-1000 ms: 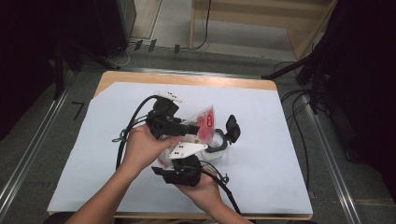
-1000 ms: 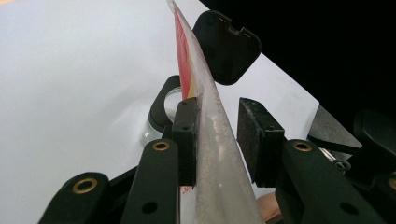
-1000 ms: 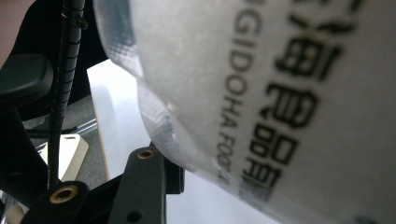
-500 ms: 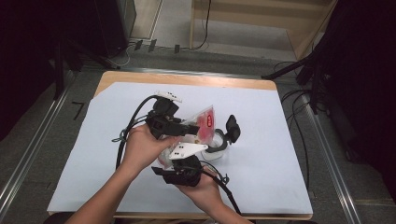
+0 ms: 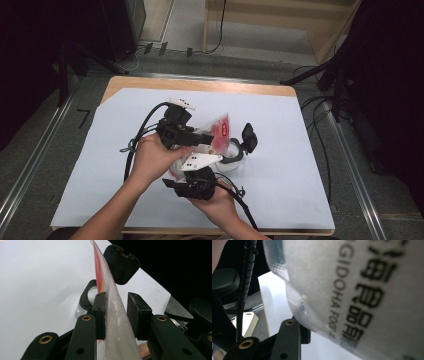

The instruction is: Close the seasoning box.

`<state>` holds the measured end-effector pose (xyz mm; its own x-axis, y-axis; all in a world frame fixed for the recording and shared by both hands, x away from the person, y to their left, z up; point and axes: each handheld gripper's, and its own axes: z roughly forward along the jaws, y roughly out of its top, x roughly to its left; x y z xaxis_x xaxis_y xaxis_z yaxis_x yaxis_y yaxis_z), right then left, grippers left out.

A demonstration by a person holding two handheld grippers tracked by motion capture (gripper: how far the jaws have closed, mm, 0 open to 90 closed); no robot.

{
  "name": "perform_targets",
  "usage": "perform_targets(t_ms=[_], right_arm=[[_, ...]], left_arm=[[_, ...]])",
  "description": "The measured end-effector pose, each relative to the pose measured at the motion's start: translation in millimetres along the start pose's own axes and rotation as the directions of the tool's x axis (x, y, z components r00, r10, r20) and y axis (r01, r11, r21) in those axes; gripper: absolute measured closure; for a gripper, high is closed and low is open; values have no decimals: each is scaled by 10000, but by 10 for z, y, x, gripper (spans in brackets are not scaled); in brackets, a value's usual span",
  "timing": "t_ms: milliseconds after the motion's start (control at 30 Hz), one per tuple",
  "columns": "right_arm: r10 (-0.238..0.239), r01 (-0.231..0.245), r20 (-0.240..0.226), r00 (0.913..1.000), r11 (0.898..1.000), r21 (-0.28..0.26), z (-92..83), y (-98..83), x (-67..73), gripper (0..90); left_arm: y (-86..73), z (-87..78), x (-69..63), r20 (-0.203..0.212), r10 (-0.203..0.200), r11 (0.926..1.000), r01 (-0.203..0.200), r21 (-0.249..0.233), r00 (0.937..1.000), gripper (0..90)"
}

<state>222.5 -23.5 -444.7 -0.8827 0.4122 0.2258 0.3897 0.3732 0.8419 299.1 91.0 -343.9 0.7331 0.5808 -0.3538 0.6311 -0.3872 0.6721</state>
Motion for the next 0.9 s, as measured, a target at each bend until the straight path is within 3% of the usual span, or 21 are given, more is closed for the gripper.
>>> perform_targets(t_ms=[900], right_arm=[[38,-39,-32,10000,10000,-79,-12,-2,2,631]], left_arm=[[10,-1,-33,-133,84,10000,-84,10,9999,697]])
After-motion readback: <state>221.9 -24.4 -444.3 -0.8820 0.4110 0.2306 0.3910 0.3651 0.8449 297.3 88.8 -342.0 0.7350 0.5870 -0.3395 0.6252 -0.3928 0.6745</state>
